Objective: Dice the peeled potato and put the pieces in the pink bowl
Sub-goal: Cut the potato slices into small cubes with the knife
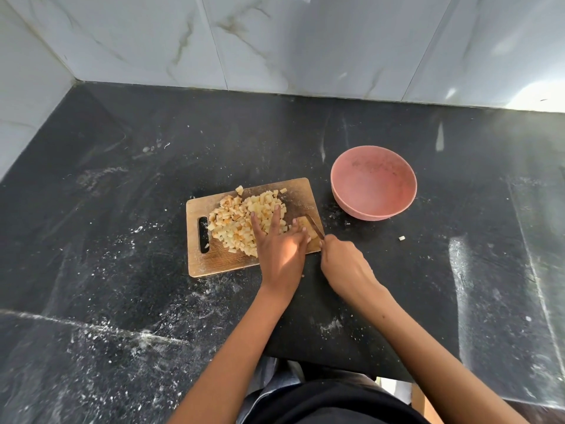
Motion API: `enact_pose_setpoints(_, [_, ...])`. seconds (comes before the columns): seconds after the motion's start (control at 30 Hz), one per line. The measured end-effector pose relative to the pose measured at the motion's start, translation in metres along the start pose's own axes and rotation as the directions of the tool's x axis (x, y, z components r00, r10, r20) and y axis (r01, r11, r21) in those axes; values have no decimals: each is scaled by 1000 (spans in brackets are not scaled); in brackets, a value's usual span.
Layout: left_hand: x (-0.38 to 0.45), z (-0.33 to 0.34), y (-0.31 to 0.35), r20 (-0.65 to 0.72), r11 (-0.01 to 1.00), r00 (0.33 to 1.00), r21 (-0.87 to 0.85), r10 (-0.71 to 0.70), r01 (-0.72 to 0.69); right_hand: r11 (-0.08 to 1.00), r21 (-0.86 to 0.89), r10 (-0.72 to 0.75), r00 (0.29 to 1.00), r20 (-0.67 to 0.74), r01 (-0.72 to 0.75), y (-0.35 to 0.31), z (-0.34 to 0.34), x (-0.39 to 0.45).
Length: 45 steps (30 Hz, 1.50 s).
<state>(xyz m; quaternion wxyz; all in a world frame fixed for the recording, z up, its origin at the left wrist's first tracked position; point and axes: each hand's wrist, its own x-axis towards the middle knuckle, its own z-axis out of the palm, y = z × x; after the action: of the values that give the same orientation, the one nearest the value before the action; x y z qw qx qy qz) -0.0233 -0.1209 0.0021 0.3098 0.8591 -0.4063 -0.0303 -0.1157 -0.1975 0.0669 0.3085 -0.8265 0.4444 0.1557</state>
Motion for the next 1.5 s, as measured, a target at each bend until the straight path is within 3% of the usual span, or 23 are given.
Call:
enact_pose_setpoints(0.43, [3,-4,8,-31,996,999,93,-11,14,991,-124,54,998,-19,-56,-11,12,4])
enact_pose_setpoints(0.67, [3,-6,8,-55,986,995,151,85,-75,985,-159,63,998,24,-59,17,22,-31])
enact_pose_setpoints(0.87, [2,-9,7,-8,975,991,178,134,-130,999,-34,-10,1000,-19,10,19,11,-40])
enact_pose_setpoints(1.2, [10,-12,1,-11,974,1000,225,11,-8,1000,-2,17,999,-47,-17,-9,7,1])
enact_pose_setpoints(1.5, [19,-19,4,71,968,994,241,-86,67,992,-113,56,998,-30,-59,-26,10,14])
